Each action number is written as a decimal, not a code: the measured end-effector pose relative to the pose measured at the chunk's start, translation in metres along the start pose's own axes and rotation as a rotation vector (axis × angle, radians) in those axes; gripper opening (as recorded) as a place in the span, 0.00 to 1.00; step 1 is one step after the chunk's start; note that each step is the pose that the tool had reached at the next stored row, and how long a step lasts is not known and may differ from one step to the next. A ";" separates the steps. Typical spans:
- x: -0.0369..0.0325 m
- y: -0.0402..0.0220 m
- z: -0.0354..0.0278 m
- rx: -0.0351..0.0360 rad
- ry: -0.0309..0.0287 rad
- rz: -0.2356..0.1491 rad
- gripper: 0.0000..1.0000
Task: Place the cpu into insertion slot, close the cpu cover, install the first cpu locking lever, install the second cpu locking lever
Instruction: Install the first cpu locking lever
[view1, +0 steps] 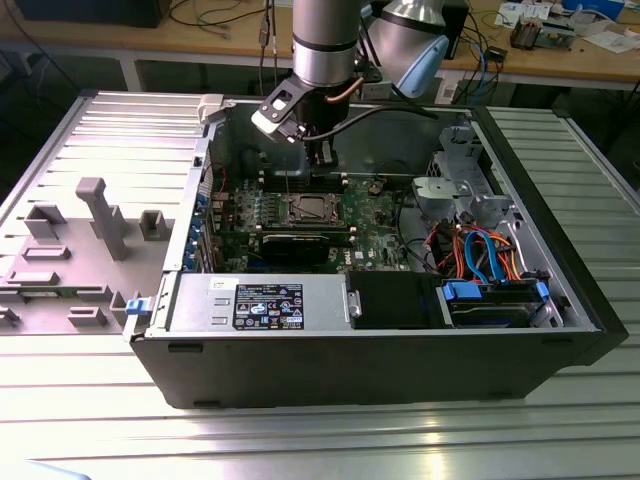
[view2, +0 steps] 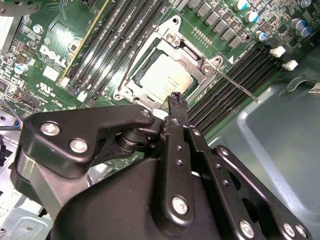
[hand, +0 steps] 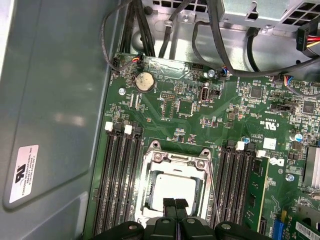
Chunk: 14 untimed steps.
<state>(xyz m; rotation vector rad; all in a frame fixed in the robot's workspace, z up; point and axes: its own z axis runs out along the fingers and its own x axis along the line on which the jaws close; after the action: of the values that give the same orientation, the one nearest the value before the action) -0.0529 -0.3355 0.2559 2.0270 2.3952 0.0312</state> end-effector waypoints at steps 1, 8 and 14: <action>0.0000 0.0000 0.0000 0.0001 0.0001 -0.005 0.11; 0.0000 0.0000 0.0000 0.0004 0.0008 -0.042 0.11; 0.0000 0.0000 0.0000 0.0006 0.0012 -0.066 0.11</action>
<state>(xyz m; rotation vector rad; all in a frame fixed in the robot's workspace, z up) -0.0529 -0.3355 0.2559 1.9474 2.4612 0.0314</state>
